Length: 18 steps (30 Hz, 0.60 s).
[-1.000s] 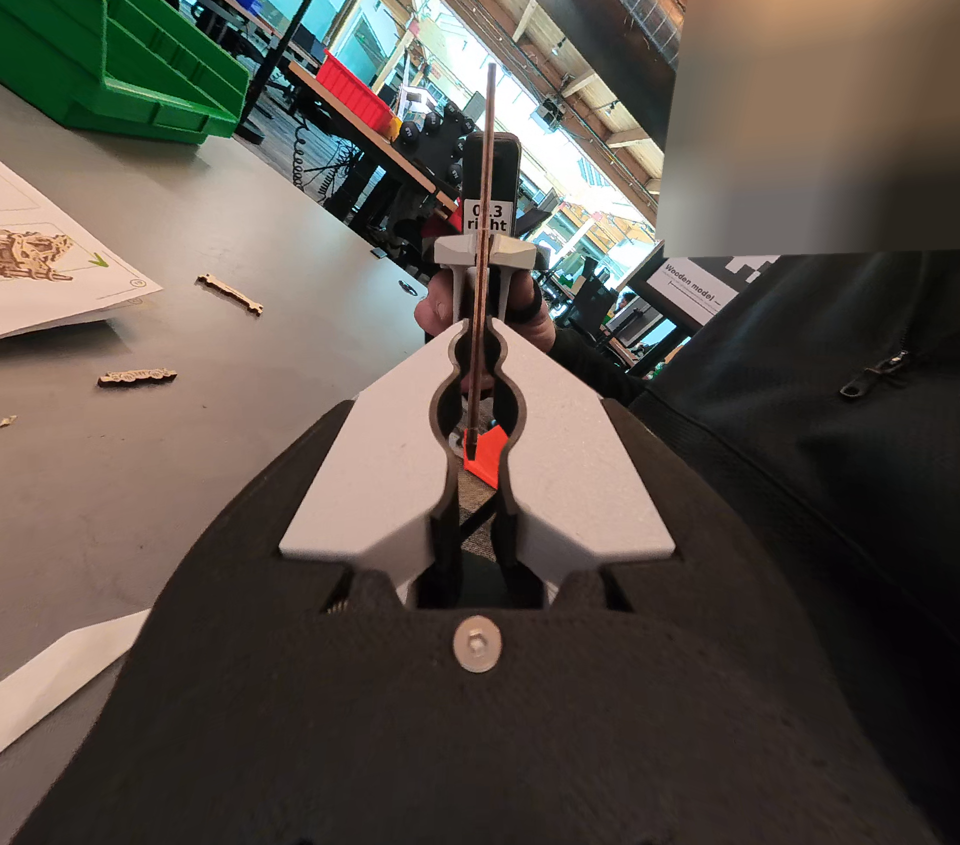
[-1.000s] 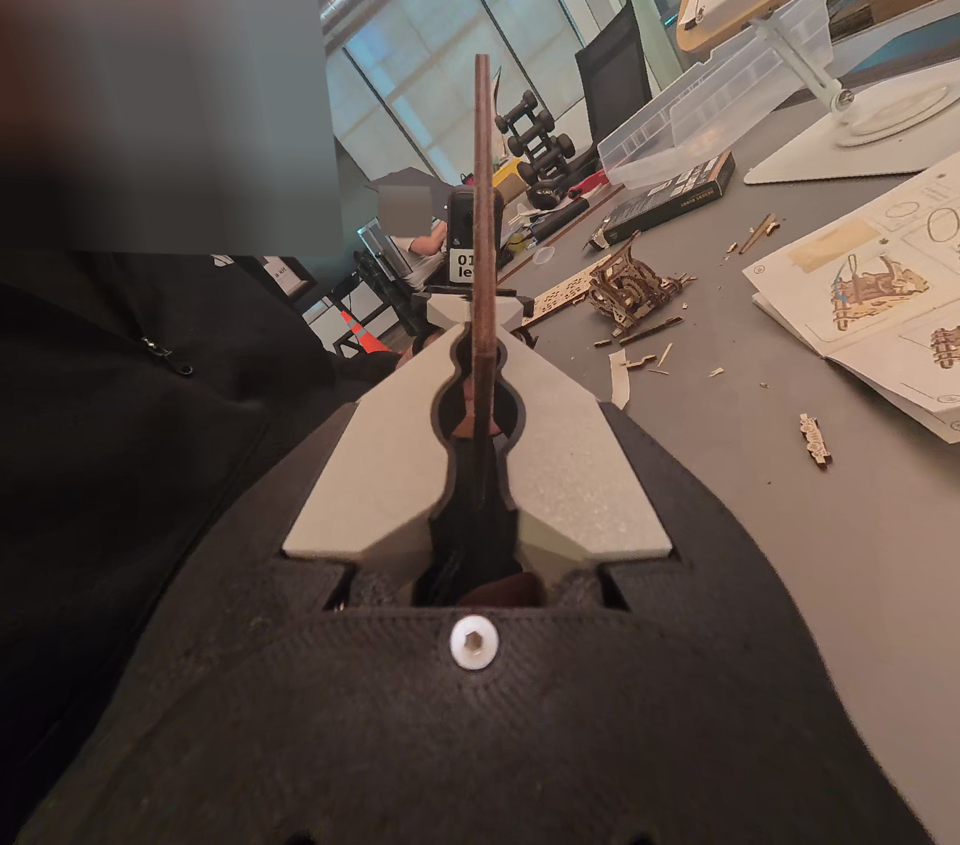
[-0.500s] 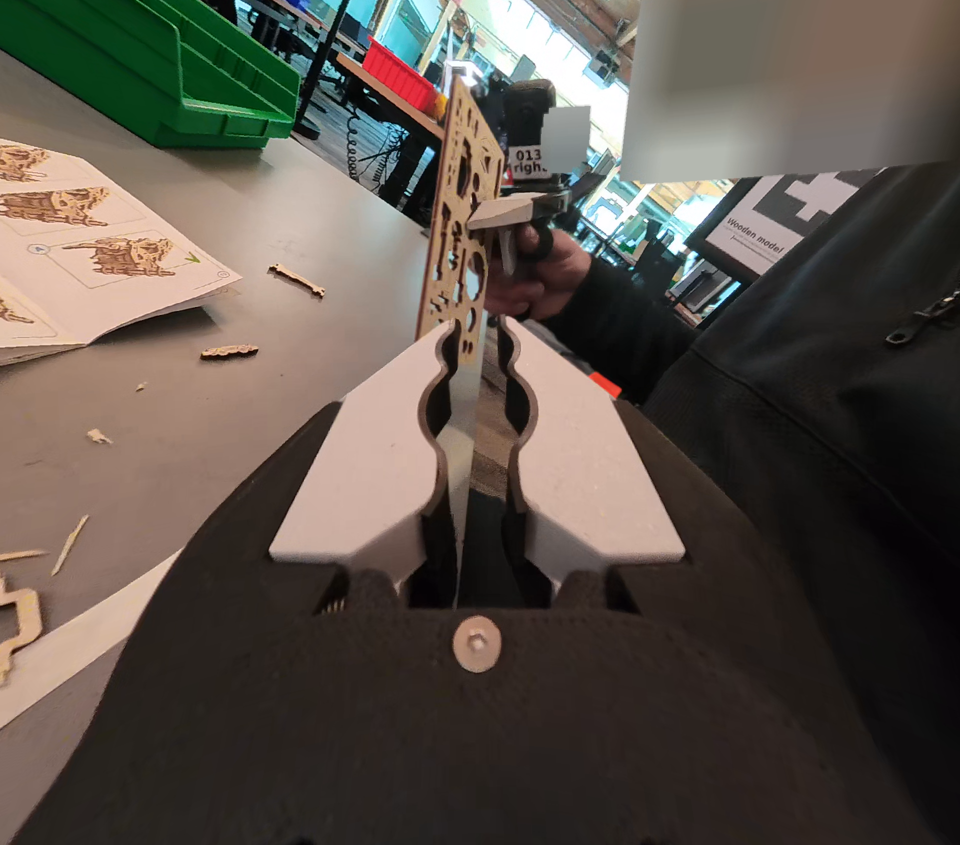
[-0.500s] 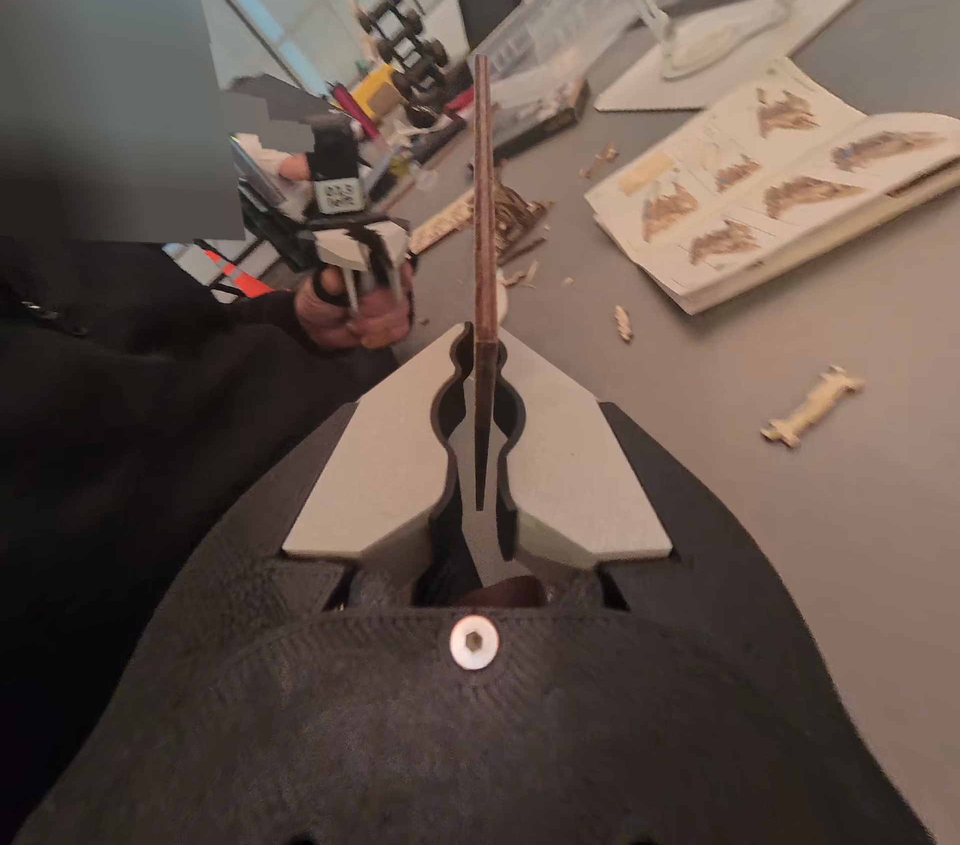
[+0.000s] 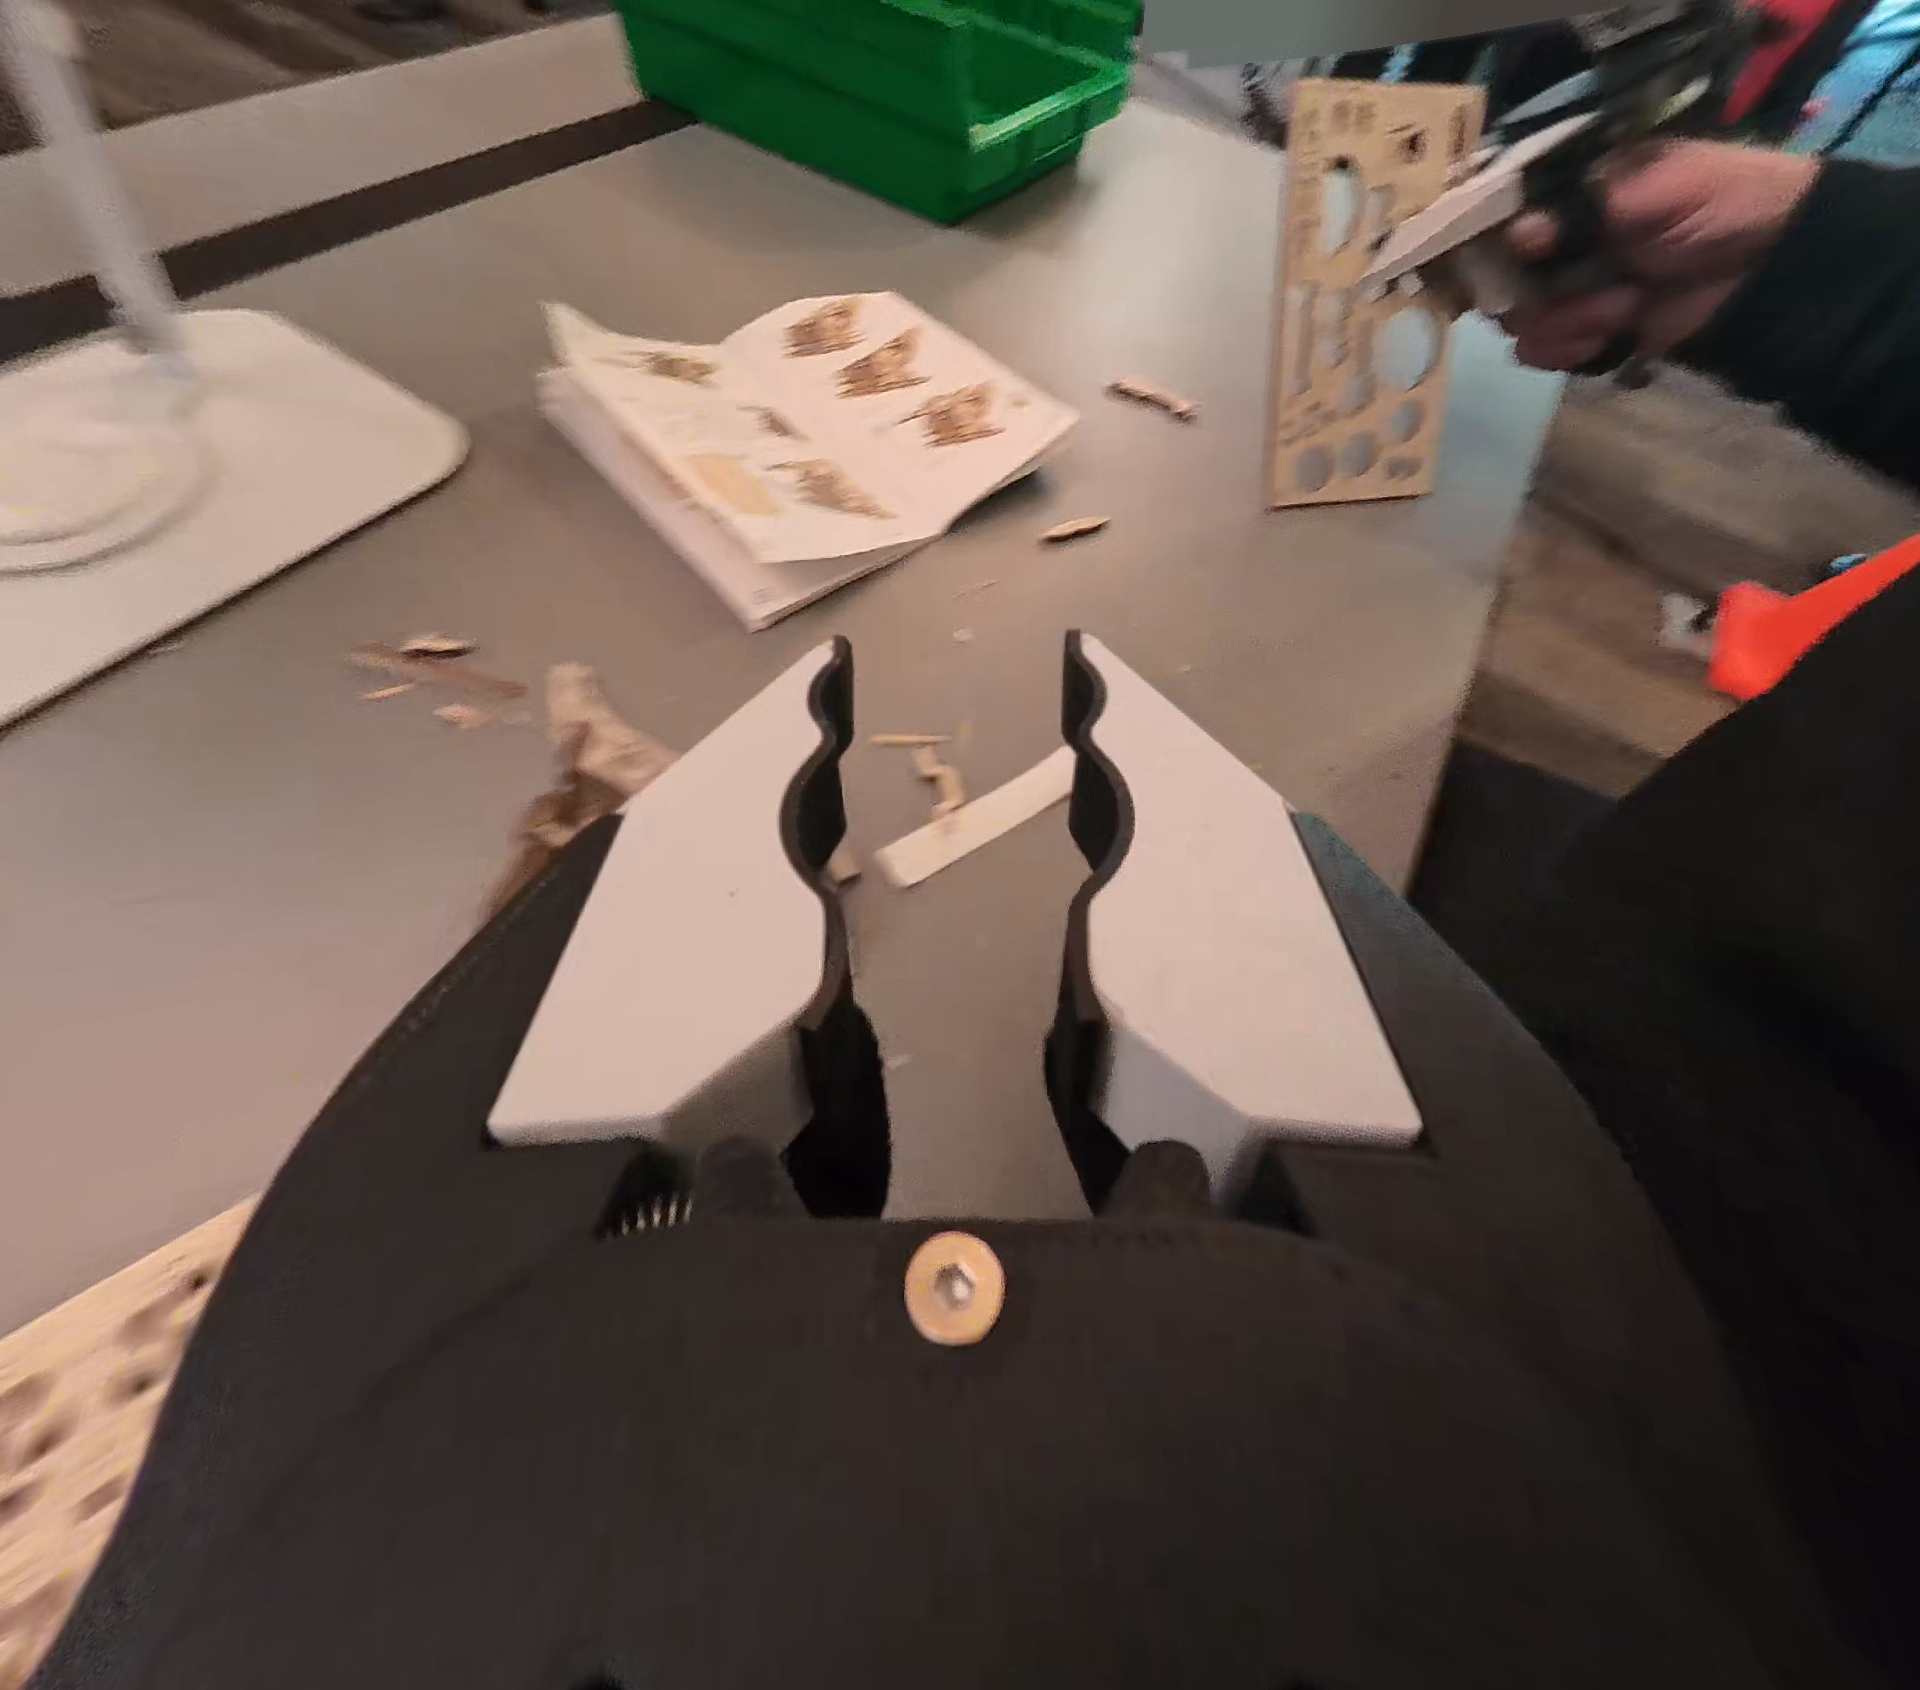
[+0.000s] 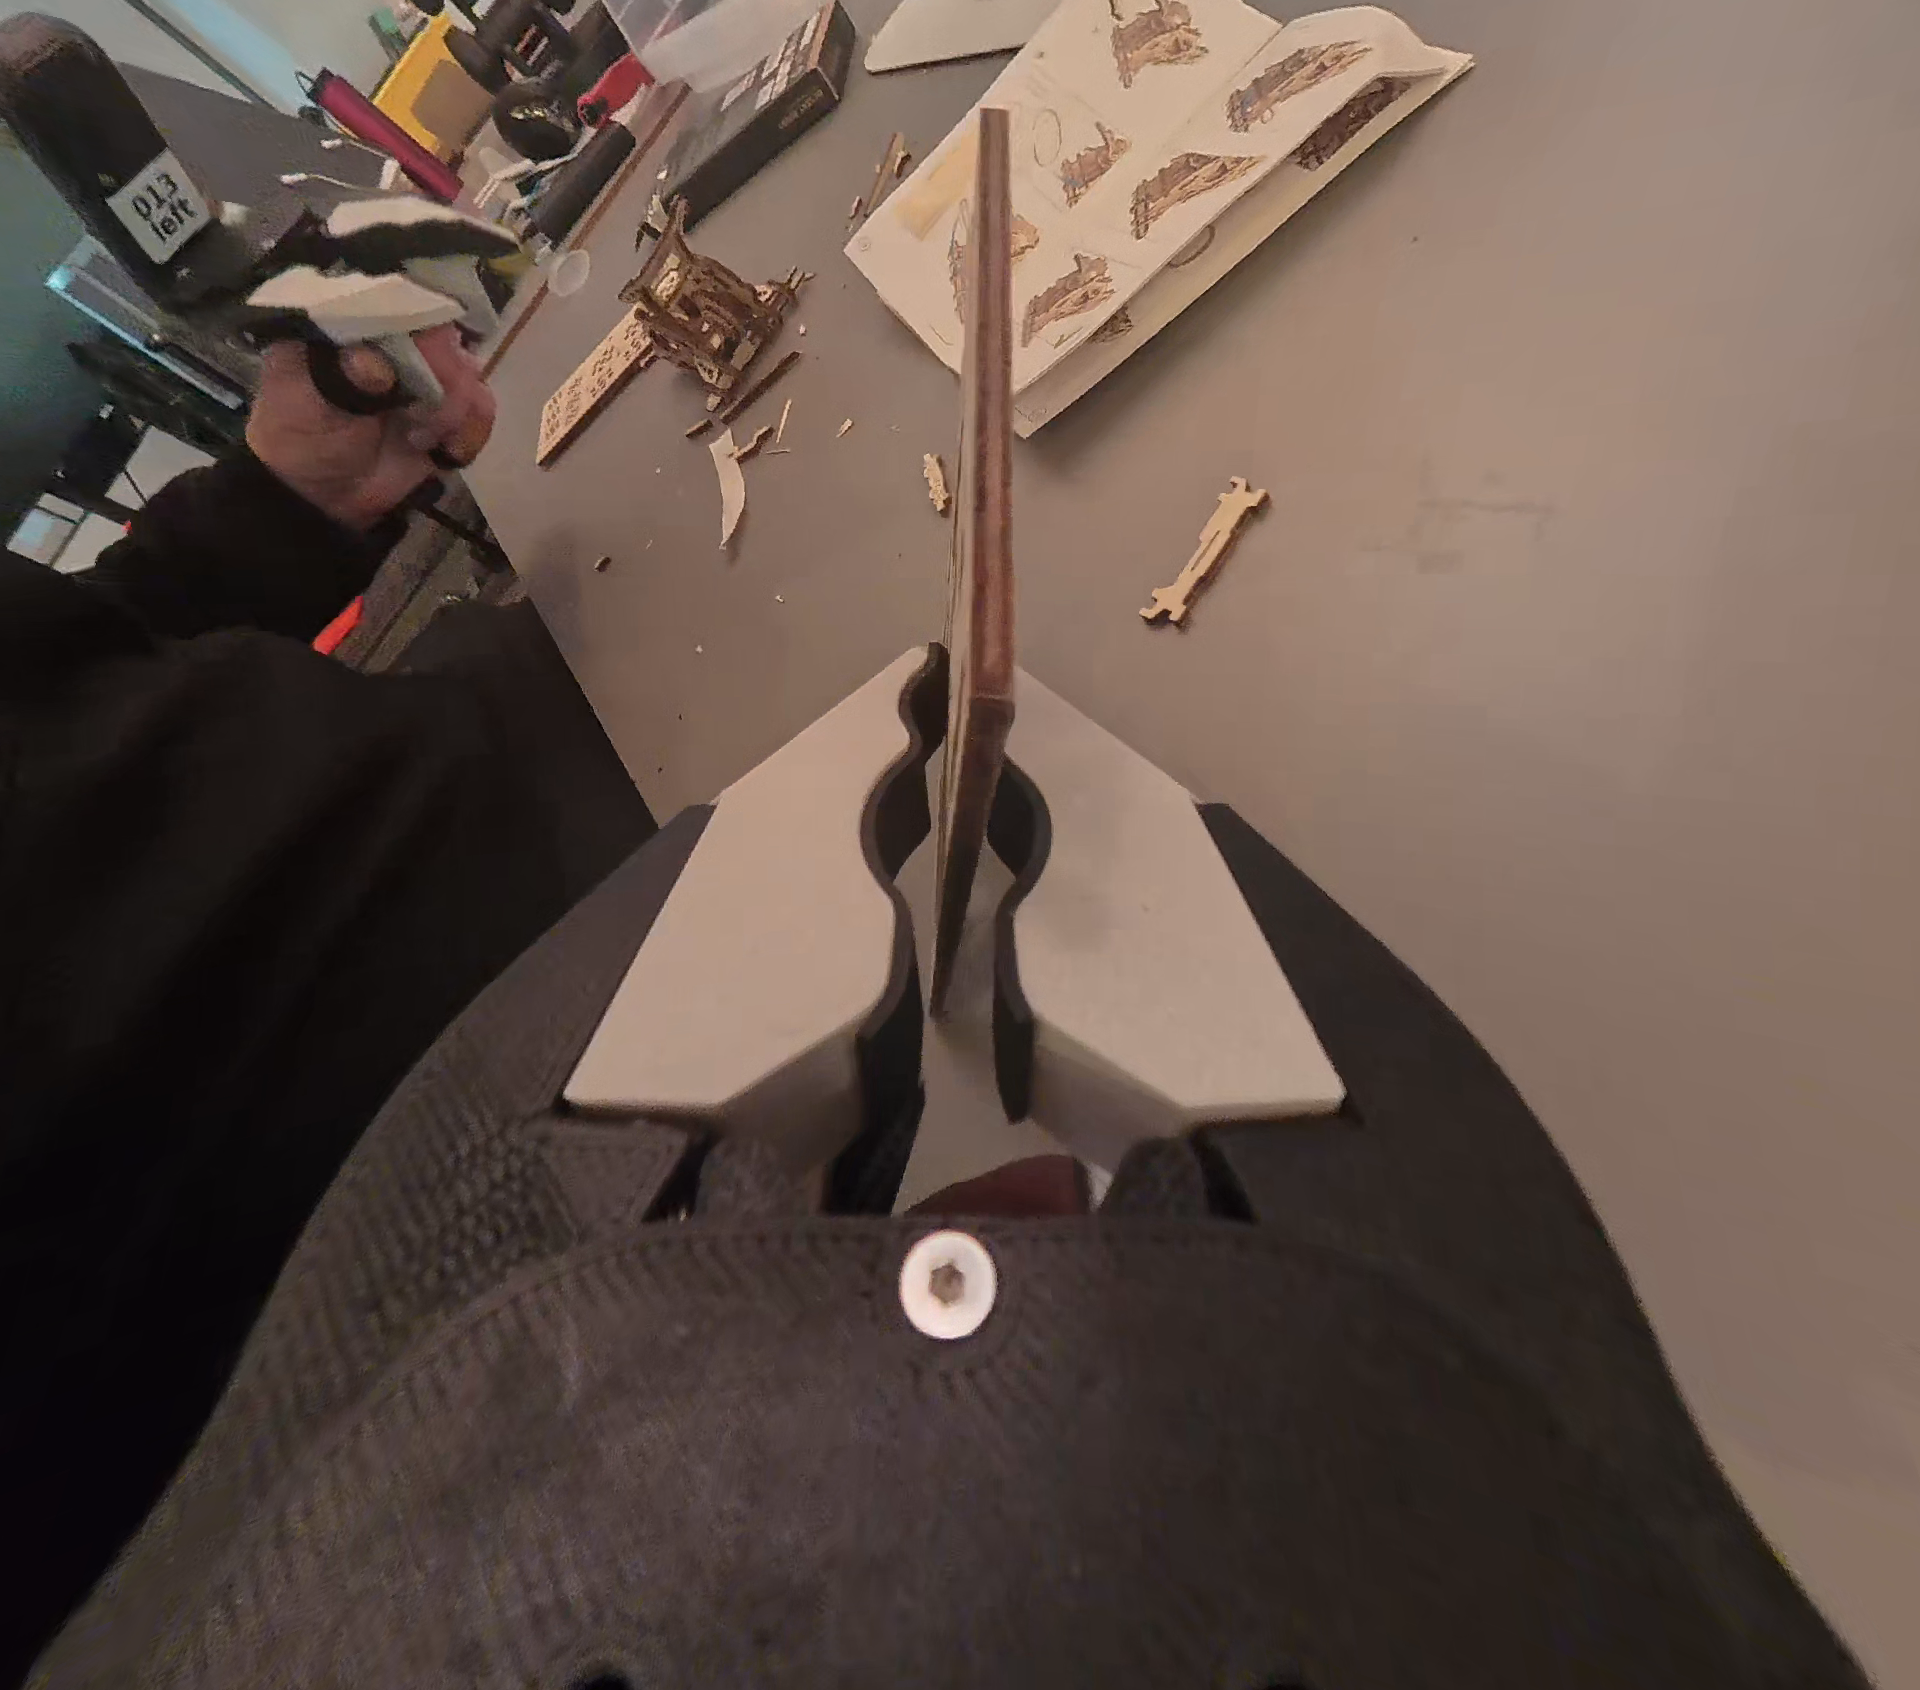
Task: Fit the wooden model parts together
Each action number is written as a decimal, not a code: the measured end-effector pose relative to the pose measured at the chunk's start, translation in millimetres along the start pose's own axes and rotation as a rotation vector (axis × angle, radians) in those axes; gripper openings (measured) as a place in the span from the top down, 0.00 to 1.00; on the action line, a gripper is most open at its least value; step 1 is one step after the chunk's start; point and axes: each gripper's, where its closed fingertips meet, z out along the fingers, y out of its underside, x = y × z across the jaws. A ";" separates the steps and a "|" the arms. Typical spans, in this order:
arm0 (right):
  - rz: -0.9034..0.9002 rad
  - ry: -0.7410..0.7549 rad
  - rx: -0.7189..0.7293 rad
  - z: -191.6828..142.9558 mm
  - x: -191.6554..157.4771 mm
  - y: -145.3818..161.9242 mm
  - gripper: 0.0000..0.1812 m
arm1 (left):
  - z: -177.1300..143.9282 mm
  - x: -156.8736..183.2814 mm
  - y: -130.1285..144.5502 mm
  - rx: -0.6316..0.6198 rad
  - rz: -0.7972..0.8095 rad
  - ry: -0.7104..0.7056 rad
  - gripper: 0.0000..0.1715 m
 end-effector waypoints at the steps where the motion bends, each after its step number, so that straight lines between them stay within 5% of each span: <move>1: 0.003 0.005 0.000 -0.2 2.5 0.2 0.99 | -7.2 -15.8 0.7 -0.023 0.010 -0.038 0.75; 7: 0.020 0.025 0.001 0.0 8.8 -0.4 0.98 | -13.5 -79.8 36.2 -0.223 0.042 -0.146 0.62; 13: 0.046 0.050 -0.003 0.4 14.4 1.1 0.98 | 1.9 -85.3 79.3 -0.384 -0.038 -0.069 0.66; 18: 0.065 0.056 -0.010 1.1 13.8 0.6 0.98 | 1.2 -73.1 79.7 -0.352 -0.104 -0.122 0.72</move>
